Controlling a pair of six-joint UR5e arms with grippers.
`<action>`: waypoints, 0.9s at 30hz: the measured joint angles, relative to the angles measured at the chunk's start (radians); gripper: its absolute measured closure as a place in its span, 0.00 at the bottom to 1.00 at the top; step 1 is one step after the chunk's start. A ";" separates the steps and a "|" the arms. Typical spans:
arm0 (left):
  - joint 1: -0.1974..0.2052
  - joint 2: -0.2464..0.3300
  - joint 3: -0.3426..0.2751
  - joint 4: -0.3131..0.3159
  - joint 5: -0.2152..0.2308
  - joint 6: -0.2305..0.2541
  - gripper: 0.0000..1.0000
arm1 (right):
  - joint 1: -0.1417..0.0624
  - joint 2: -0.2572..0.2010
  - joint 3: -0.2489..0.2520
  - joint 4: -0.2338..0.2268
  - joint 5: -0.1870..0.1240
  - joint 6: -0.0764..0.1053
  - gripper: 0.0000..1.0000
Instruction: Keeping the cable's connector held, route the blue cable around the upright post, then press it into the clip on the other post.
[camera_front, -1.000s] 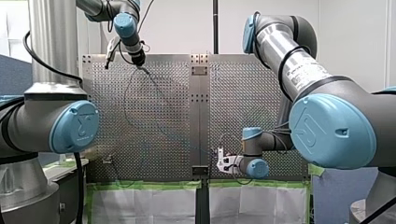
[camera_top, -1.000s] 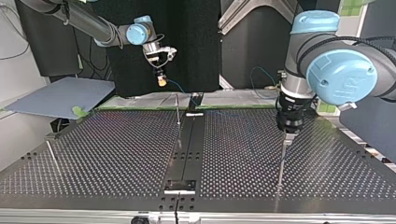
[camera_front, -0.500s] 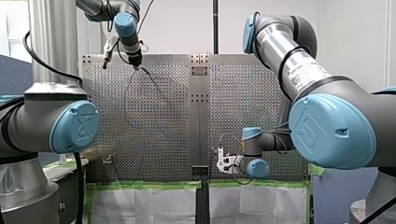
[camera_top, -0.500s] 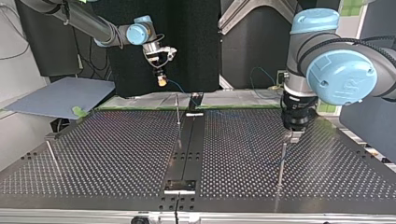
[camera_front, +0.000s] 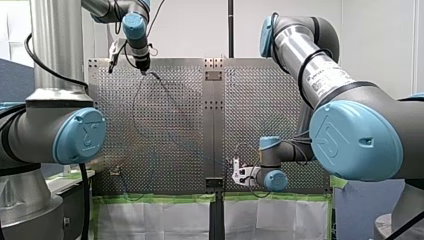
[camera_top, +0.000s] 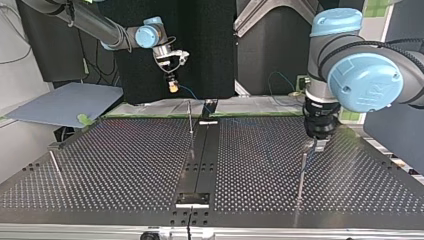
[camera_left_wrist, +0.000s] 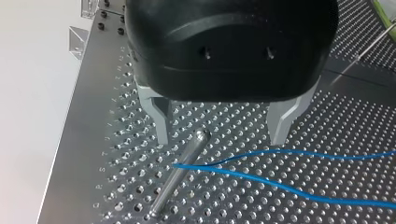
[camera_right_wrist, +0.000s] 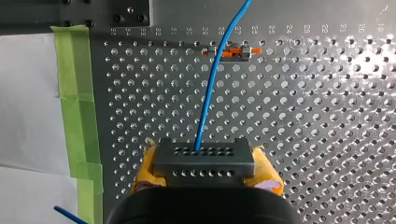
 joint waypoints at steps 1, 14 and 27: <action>-0.001 0.000 0.000 0.000 0.004 0.004 0.00 | 0.000 0.000 0.000 0.000 0.000 0.000 1.00; -0.028 -0.001 0.000 0.033 0.077 0.108 0.00 | 0.001 -0.001 0.000 0.002 0.000 -0.003 1.00; -0.116 -0.055 0.011 0.122 0.046 0.177 0.00 | 0.002 0.000 0.000 -0.004 0.000 -0.004 1.00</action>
